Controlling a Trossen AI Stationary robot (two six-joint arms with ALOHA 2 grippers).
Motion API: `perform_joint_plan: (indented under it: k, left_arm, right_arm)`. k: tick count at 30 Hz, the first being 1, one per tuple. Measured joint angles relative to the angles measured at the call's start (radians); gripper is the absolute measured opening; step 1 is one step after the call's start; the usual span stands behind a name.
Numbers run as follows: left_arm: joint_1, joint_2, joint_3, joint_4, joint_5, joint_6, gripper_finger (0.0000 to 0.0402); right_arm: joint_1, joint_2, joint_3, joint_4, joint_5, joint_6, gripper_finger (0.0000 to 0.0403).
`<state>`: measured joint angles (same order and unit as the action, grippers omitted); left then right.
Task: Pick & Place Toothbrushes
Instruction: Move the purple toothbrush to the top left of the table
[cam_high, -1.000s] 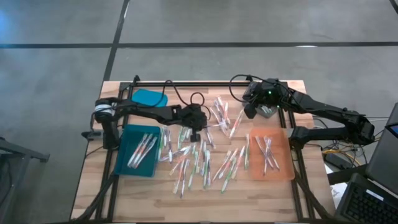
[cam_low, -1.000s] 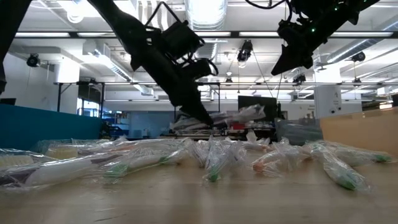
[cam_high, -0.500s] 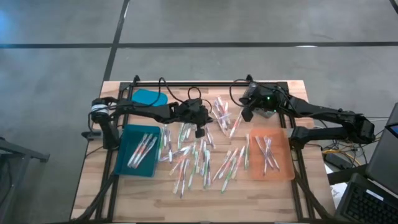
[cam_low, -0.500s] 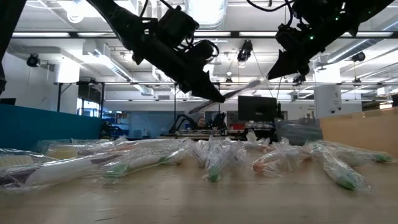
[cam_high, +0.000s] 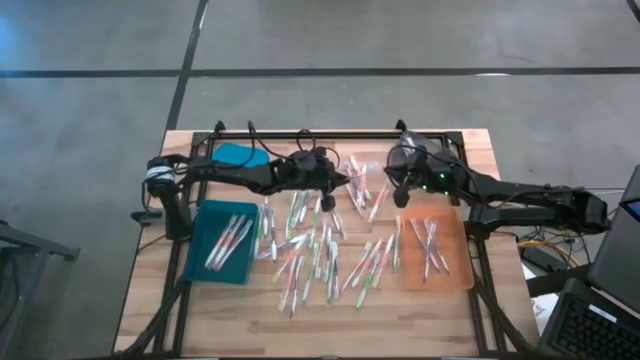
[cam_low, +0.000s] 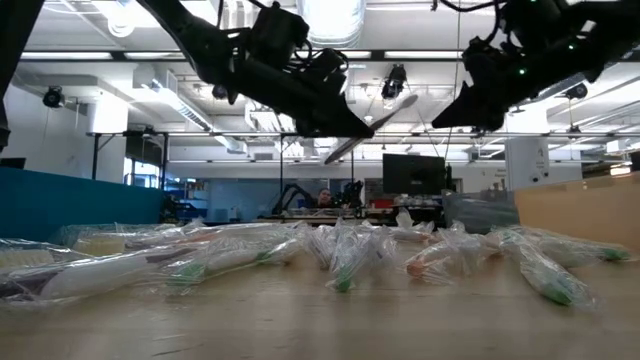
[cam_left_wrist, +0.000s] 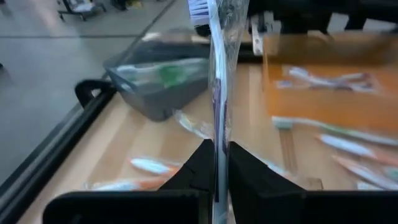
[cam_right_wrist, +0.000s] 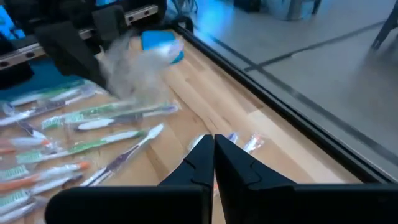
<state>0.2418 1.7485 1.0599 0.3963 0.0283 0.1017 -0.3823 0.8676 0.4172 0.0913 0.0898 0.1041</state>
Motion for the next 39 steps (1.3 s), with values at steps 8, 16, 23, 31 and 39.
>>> perform_joint_plan:
  k: [8, 16, 23, 31, 39]
  left_arm:
    - [0.014, 0.001, 0.000, 0.180, 0.136, -0.034, 0.0030]
    - [0.014, 0.002, 0.000, 0.287, 0.220, -0.059, 0.0036]
    - [0.015, 0.003, 0.000, 0.297, 0.167, -0.098, 0.0029]
    - [0.116, 0.003, 0.000, 0.158, 0.018, -0.142, 0.0028]
    - [0.280, 0.003, 0.001, -0.098, 0.040, -0.086, 0.0027]
  right_arm:
    - [0.029, -0.062, -0.146, 0.291, -0.019, 0.012, 0.0009]
    - [0.040, -0.023, -0.200, 0.547, -0.170, 0.108, 0.0009]
    - [0.050, 0.023, -0.162, 0.573, -0.204, 0.106, 0.0031]
    - [0.049, 0.031, -0.154, 0.550, -0.203, 0.103, 0.0078]
    - [0.049, 0.031, -0.159, 0.540, -0.202, 0.105, 0.0104]
